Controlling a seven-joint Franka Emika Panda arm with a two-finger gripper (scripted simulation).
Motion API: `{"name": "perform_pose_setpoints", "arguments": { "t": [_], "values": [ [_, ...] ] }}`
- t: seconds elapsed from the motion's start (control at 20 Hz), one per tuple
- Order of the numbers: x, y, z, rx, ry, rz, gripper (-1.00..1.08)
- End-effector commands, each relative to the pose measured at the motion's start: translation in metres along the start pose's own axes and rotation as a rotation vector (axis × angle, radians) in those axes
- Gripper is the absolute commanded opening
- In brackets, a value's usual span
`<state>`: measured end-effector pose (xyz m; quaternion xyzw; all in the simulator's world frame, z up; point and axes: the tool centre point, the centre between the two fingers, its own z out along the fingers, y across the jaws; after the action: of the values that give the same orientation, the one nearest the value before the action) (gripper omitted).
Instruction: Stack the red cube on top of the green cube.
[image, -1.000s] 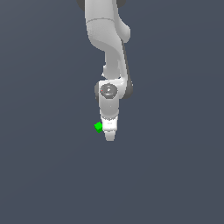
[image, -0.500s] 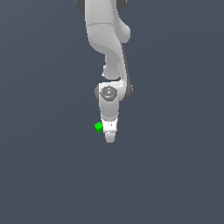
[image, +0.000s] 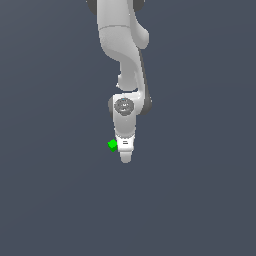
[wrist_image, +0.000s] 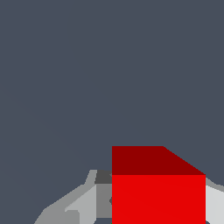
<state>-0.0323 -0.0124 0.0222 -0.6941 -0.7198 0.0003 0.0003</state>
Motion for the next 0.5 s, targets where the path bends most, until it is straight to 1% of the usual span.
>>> {"name": "perform_pose_setpoints", "arguments": {
  "t": [0.0,0.2,0.45],
  "values": [
    [0.000,0.000,-0.005,-0.001,0.000,0.000,-1.00],
    [0.000,0.000,-0.022,-0.001,-0.001,0.000,-1.00],
    [0.000,-0.001,-0.055,-0.001,-0.001,-0.001,-1.00]
  ]
}}
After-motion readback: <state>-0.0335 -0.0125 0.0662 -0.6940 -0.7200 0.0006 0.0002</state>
